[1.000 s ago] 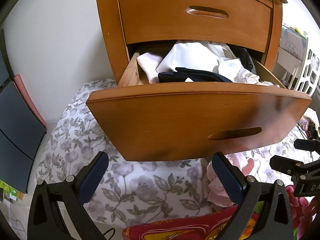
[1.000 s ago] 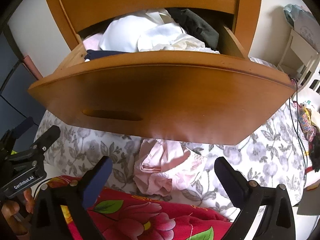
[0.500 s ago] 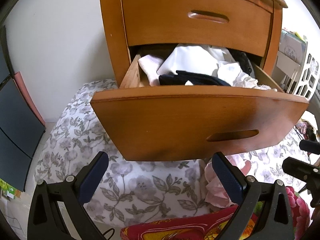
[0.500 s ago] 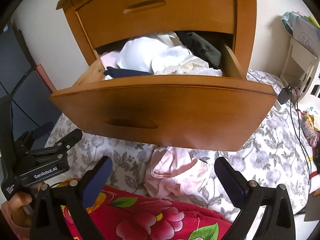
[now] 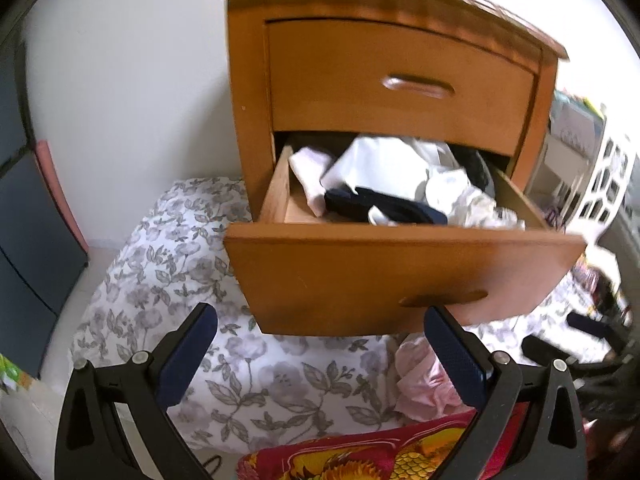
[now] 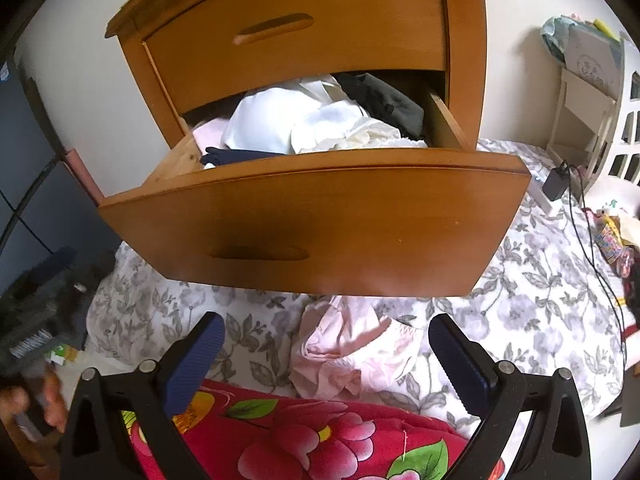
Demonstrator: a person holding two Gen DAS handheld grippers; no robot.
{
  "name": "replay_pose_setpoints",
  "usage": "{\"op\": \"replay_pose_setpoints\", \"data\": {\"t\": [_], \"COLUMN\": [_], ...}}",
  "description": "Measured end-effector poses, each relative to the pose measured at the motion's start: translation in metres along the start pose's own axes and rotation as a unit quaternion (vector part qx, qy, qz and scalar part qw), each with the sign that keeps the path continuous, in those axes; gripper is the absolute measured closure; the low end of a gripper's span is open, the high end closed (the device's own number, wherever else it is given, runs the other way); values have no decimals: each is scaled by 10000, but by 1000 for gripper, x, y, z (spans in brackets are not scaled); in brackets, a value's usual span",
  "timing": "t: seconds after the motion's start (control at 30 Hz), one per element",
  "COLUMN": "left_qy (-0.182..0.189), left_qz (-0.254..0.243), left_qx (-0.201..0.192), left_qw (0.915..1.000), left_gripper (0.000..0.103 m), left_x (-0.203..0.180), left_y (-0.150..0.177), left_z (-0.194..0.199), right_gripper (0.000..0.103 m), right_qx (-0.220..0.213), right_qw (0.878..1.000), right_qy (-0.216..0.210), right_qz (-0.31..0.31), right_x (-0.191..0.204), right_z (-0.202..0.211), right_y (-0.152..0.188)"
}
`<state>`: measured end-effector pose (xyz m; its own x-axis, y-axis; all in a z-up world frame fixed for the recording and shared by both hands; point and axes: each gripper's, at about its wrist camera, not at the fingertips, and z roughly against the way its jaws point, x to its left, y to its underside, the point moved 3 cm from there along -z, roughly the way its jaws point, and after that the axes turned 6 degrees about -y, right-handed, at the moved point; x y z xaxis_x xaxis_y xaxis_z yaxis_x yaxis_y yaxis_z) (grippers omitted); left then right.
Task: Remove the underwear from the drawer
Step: 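Move the left tool toward the open drawer above the clothes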
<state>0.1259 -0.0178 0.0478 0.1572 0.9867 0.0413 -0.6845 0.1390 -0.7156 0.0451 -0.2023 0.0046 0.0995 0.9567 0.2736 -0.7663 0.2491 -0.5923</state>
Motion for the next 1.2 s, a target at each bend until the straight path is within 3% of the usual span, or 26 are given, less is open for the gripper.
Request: {"op": "replay_pose_setpoints", "data": {"t": [0.2,0.43,0.67,0.93,1.2], "left_qy": [88,-88,6,160,414], "left_qz": [221,157,210,316,392], "left_qx": [69,-305,-376,318,1290], "left_qw": [9997,9994,9991,9989,9900], "left_gripper": [0,0,0,0,0], "left_x": [11,19,22,15,-6], "left_y": [-22,-55,-86,-114,-126], "left_z": [8,31,37,-2,-52], "right_gripper": [0,0,0,0,0], "right_qx": [-78,-240,-319,-430,-483], "right_qw": [9998,9991,9990,9983,9980], "right_qy": [179,319,321,369,279], "right_qz": [-46,-113,-47,-142,-305], "right_x": [-2,-7,-6,-9,-14], "right_z": [-3,-1,-2,1,2], "right_y": [-1,-3,-3,1,2]}}
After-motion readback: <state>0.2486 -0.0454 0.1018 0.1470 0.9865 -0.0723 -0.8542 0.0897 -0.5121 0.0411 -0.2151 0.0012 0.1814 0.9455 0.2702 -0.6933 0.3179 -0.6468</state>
